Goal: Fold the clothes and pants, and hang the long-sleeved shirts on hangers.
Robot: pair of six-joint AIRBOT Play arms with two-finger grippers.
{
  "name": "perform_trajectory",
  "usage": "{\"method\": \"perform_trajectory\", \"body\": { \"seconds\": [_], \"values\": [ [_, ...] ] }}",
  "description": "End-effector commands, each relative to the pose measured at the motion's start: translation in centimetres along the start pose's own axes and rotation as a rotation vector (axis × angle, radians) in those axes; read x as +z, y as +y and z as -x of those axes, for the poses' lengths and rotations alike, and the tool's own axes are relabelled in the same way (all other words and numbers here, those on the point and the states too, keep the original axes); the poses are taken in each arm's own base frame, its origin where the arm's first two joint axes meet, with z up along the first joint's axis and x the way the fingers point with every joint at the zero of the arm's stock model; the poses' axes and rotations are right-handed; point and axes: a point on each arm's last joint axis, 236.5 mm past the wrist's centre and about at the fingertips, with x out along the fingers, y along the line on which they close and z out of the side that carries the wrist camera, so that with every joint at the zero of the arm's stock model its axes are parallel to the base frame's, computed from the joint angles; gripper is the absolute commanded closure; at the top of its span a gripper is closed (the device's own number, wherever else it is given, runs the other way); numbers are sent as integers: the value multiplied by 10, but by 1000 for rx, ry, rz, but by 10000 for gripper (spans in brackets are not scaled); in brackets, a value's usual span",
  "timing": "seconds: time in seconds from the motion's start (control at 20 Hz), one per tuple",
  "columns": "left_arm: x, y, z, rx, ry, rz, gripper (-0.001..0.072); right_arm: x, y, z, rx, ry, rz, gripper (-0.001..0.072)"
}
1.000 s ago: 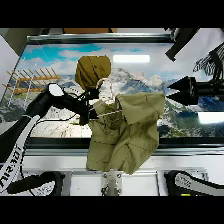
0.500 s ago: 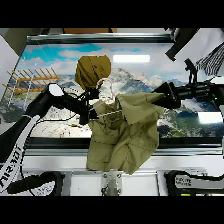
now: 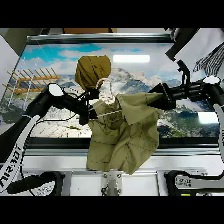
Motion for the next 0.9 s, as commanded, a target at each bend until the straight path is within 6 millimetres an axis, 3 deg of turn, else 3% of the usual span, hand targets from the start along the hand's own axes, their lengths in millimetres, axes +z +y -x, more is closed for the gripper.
{"method": "perform_trajectory", "body": {
  "seconds": [0.0,0.85],
  "values": [
    [1,0,0,1,-4,2,692,0,2,-4,10,6,2,54],
    [1,1,0,2,-4,2,691,-1,-6,-3,-21,8,2,56]
  ]
}}
